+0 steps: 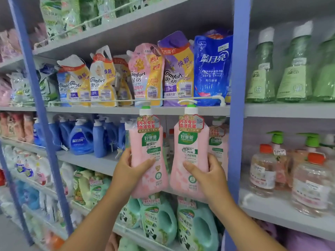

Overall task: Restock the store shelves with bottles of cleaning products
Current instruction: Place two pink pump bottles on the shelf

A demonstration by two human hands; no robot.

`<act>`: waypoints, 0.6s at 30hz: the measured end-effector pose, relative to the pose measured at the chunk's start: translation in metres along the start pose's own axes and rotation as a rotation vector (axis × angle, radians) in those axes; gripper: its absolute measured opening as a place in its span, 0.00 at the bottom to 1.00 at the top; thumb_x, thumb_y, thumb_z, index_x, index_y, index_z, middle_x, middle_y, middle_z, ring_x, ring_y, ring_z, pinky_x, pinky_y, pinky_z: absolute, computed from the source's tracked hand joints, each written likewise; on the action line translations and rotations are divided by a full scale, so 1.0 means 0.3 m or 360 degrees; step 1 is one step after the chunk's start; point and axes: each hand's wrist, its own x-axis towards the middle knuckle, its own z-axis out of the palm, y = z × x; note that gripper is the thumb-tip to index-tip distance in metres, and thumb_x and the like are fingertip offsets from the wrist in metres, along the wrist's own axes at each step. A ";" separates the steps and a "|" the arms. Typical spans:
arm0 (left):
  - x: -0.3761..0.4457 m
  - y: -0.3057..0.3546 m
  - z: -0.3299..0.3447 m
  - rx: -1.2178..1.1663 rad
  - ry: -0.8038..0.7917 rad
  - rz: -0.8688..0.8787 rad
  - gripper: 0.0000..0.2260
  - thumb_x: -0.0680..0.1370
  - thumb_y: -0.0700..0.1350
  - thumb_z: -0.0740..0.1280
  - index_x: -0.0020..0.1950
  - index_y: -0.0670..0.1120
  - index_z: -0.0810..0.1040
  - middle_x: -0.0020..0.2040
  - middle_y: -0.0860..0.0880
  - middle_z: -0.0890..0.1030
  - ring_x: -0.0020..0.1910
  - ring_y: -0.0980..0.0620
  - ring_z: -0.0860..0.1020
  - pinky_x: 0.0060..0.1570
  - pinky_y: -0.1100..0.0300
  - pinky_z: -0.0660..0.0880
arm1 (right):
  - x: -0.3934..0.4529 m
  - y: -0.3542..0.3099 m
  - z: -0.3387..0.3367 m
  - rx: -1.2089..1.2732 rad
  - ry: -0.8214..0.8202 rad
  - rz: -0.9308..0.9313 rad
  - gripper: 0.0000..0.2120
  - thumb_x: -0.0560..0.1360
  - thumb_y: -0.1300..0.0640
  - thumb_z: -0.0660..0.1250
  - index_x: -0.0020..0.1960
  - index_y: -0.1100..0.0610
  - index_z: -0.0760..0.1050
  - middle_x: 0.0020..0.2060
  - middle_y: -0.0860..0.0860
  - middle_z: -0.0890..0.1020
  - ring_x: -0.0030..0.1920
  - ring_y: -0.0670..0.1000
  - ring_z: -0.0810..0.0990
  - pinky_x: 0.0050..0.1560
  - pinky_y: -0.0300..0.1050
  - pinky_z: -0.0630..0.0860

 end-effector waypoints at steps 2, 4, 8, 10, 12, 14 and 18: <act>0.064 -0.054 0.003 -0.0030 -0.0059 -0.0014 0.17 0.72 0.44 0.78 0.56 0.54 0.76 0.50 0.51 0.86 0.43 0.51 0.87 0.39 0.51 0.84 | 0.040 0.046 0.020 -0.0033 0.0060 -0.0002 0.18 0.69 0.55 0.80 0.55 0.46 0.77 0.48 0.44 0.87 0.45 0.43 0.86 0.41 0.42 0.83; 0.135 -0.115 0.011 -0.0038 -0.0136 -0.0024 0.17 0.72 0.44 0.78 0.55 0.55 0.76 0.51 0.50 0.86 0.44 0.50 0.87 0.41 0.50 0.84 | 0.075 0.089 0.041 -0.0078 0.0146 -0.0006 0.19 0.69 0.56 0.80 0.56 0.44 0.77 0.49 0.43 0.86 0.46 0.43 0.86 0.47 0.47 0.84; 0.270 -0.217 0.043 -0.0076 -0.0313 -0.0043 0.19 0.71 0.43 0.78 0.55 0.57 0.75 0.52 0.52 0.86 0.45 0.51 0.87 0.43 0.48 0.85 | 0.125 0.150 0.068 -0.0228 0.0300 0.0005 0.25 0.68 0.58 0.80 0.61 0.46 0.77 0.52 0.44 0.86 0.51 0.45 0.85 0.52 0.48 0.83; 0.321 -0.258 0.067 -0.0105 -0.0388 -0.0018 0.20 0.71 0.41 0.78 0.55 0.57 0.74 0.51 0.54 0.85 0.45 0.53 0.86 0.42 0.52 0.84 | 0.145 0.175 0.065 -0.0326 0.0354 0.0007 0.27 0.67 0.58 0.81 0.63 0.46 0.77 0.55 0.45 0.85 0.52 0.45 0.85 0.52 0.49 0.84; 0.356 -0.294 0.090 -0.0158 -0.0465 0.0008 0.20 0.71 0.39 0.78 0.55 0.57 0.75 0.50 0.55 0.86 0.44 0.56 0.86 0.42 0.57 0.83 | 0.153 0.204 0.059 -0.0398 0.0404 0.0018 0.28 0.67 0.58 0.81 0.63 0.44 0.76 0.55 0.45 0.84 0.53 0.46 0.85 0.50 0.49 0.84; 0.376 -0.330 0.111 -0.0193 -0.0551 0.0016 0.23 0.70 0.36 0.79 0.56 0.56 0.76 0.48 0.57 0.87 0.44 0.58 0.86 0.41 0.60 0.83 | 0.151 0.232 0.054 -0.0413 0.0486 0.0050 0.26 0.68 0.58 0.80 0.63 0.44 0.77 0.53 0.44 0.85 0.52 0.47 0.85 0.49 0.49 0.84; 0.382 -0.383 0.153 -0.0201 -0.0772 0.0030 0.24 0.68 0.32 0.79 0.56 0.53 0.76 0.47 0.61 0.86 0.44 0.58 0.85 0.37 0.66 0.81 | 0.145 0.253 0.034 -0.0256 0.0682 0.0102 0.18 0.73 0.57 0.76 0.61 0.47 0.78 0.51 0.45 0.87 0.50 0.48 0.86 0.45 0.45 0.83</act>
